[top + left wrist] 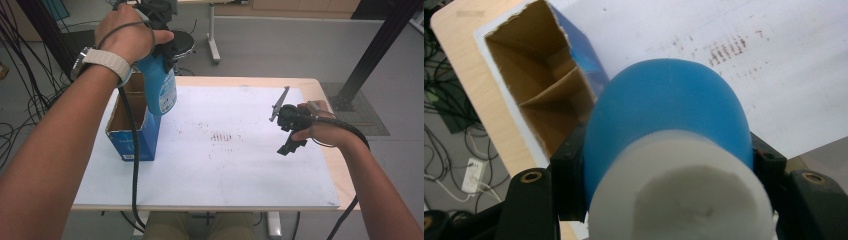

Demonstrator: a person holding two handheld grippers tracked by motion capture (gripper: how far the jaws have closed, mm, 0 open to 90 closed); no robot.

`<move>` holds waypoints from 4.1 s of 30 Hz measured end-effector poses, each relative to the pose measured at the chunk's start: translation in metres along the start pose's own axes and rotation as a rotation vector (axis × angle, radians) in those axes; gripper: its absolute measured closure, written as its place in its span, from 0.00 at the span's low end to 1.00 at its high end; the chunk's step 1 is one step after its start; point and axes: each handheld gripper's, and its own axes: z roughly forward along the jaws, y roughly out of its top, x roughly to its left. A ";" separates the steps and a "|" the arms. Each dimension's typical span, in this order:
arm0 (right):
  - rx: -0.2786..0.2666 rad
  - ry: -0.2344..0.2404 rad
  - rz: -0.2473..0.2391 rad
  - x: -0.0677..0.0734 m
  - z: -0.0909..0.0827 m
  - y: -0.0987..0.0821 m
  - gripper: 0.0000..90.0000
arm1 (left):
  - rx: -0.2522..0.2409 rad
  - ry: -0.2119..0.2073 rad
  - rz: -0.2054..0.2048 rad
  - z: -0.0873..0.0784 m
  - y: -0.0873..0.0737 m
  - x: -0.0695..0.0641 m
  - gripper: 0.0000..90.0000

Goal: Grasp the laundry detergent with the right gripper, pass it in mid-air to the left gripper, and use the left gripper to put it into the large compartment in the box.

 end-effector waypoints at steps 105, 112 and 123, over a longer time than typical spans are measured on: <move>-0.030 0.045 0.061 -0.024 0.030 -0.007 0.13 | 0.079 0.063 -0.299 0.130 -0.028 0.086 0.41; -0.028 0.054 0.066 -0.024 0.034 -0.007 0.13 | 0.083 0.061 -0.299 0.146 -0.033 0.088 0.41; -0.026 0.060 0.064 -0.026 0.040 -0.005 0.13 | 0.090 0.063 -0.299 0.161 -0.038 0.089 0.41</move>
